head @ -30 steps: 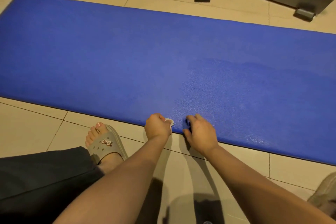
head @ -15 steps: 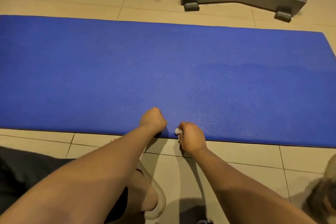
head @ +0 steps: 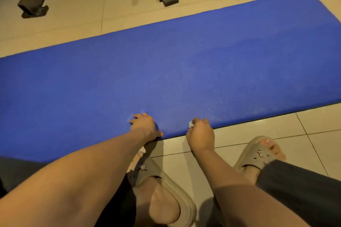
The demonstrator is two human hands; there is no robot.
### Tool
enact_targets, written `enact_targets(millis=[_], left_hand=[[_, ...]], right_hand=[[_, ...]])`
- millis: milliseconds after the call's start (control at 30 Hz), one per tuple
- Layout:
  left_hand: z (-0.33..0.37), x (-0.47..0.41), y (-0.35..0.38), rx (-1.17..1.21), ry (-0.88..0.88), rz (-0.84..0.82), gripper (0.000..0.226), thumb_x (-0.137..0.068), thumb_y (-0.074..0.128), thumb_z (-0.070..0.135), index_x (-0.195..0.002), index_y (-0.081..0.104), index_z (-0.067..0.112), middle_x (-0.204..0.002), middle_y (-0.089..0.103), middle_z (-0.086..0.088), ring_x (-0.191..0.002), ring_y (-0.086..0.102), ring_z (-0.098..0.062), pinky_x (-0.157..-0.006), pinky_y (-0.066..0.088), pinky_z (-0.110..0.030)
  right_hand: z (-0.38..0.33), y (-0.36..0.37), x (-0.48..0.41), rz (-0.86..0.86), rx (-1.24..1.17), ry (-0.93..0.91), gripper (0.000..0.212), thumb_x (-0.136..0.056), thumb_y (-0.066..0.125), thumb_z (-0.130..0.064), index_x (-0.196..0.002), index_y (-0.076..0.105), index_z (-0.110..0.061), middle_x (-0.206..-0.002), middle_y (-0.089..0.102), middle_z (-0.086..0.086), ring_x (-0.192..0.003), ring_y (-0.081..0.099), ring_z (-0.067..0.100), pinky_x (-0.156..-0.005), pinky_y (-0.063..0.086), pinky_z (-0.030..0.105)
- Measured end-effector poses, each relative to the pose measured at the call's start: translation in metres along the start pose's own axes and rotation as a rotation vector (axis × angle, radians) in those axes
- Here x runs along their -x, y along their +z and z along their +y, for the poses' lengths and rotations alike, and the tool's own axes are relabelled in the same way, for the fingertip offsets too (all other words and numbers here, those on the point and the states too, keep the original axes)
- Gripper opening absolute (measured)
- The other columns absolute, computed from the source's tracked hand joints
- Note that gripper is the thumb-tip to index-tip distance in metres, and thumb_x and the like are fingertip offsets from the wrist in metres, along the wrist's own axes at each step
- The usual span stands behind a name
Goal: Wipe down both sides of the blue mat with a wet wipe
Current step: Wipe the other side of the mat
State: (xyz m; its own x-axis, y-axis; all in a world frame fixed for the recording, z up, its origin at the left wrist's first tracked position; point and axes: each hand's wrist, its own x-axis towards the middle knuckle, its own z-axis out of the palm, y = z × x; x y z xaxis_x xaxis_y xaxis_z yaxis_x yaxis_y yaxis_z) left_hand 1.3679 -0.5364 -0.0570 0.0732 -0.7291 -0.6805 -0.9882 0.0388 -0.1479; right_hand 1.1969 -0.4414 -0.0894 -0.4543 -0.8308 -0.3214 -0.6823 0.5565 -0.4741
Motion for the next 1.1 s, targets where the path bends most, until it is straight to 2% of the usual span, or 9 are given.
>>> enact_targets(millis=[133,300,433,500,600,733,933,1033,1100], left_hand=[[-0.021,-0.001,-0.009,-0.042,0.105,-0.014,0.089,-0.082,0.076,0.054,-0.143,0.030,0.008,-0.140,0.034,-0.019,-0.116,0.055,-0.038,-0.090,0.051,-0.041],[-0.029,0.000,-0.003,-0.132,0.174,0.013,0.108,-0.078,0.074,0.066,-0.153,0.020,0.010,-0.145,0.030,-0.018,-0.116,0.057,-0.035,-0.089,0.053,-0.039],[-0.034,-0.004,0.006,-0.206,0.212,0.141,0.111,-0.079,0.069,0.069,-0.156,0.016,0.009,-0.144,0.033,-0.018,-0.123,0.052,-0.038,-0.089,0.053,-0.039],[-0.034,-0.002,0.007,-0.240,0.219,0.176,0.109,-0.080,0.067,0.070,-0.155,0.018,0.007,-0.143,0.034,-0.019,-0.124,0.048,-0.039,-0.091,0.053,-0.039],[-0.032,0.002,0.008,-0.297,0.238,0.199,0.104,-0.085,0.063,0.069,-0.154,0.021,0.003,-0.142,0.036,-0.020,-0.126,0.045,-0.038,-0.095,0.049,-0.039],[-0.037,0.000,0.010,-0.294,0.261,0.235,0.110,-0.082,0.061,0.074,-0.155,0.019,0.004,-0.138,0.038,-0.020,-0.120,0.047,-0.037,-0.092,0.050,-0.039],[-0.041,0.002,0.006,-0.355,0.313,0.267,0.106,-0.085,0.056,0.076,-0.152,0.025,0.000,-0.133,0.042,-0.019,-0.114,0.050,-0.034,-0.088,0.050,-0.035],[-0.041,0.006,0.002,-0.404,0.350,0.283,0.098,-0.088,0.052,0.073,-0.147,0.033,-0.002,-0.132,0.043,-0.017,-0.115,0.049,-0.033,-0.089,0.048,-0.034],[-0.041,0.010,-0.002,-0.438,0.385,0.284,0.094,-0.090,0.050,0.073,-0.144,0.037,-0.002,-0.132,0.044,-0.016,-0.117,0.048,-0.032,-0.091,0.048,-0.034]], right_hand=[[-0.008,0.009,0.002,0.017,-0.136,0.097,0.020,-0.097,0.058,-0.021,-0.111,0.064,-0.009,-0.113,0.059,0.013,-0.093,0.064,0.031,-0.077,0.050,0.035],[-0.022,0.025,0.007,-0.004,-0.152,0.090,0.008,-0.094,0.061,-0.013,-0.096,0.067,-0.008,-0.101,0.067,0.012,-0.088,0.065,0.030,-0.067,0.044,0.029],[-0.047,0.051,0.033,-0.064,-0.165,-0.042,0.008,-0.095,0.061,-0.019,-0.093,0.067,-0.014,-0.099,0.065,0.008,-0.089,0.064,0.029,-0.077,0.054,0.040],[-0.052,0.057,0.042,-0.070,-0.140,-0.098,0.008,-0.098,0.059,-0.022,-0.097,0.065,-0.016,-0.102,0.060,0.005,-0.089,0.062,0.026,-0.079,0.054,0.039],[-0.041,0.046,0.035,0.039,-0.169,-0.043,0.007,-0.099,0.058,-0.018,-0.099,0.064,-0.015,-0.104,0.057,0.003,-0.086,0.062,0.023,-0.078,0.052,0.033],[-0.008,0.015,0.016,0.240,-0.169,0.158,0.007,-0.097,0.058,-0.013,-0.100,0.063,-0.012,-0.110,0.056,0.008,-0.078,0.054,0.023,-0.070,0.039,0.028],[-0.028,0.035,0.027,0.308,-0.246,0.218,0.012,-0.098,0.059,-0.012,-0.108,0.064,-0.009,-0.112,0.054,0.008,-0.090,0.061,0.026,-0.076,0.045,0.028],[-0.053,0.060,0.043,0.320,-0.324,0.245,0.018,-0.096,0.059,-0.021,-0.109,0.065,-0.010,-0.112,0.052,0.006,-0.089,0.061,0.023,-0.082,0.053,0.036],[-0.069,0.076,0.054,0.287,-0.315,0.184,0.021,-0.098,0.057,-0.027,-0.109,0.066,-0.011,-0.112,0.053,0.005,-0.092,0.060,0.022,-0.083,0.053,0.034]])
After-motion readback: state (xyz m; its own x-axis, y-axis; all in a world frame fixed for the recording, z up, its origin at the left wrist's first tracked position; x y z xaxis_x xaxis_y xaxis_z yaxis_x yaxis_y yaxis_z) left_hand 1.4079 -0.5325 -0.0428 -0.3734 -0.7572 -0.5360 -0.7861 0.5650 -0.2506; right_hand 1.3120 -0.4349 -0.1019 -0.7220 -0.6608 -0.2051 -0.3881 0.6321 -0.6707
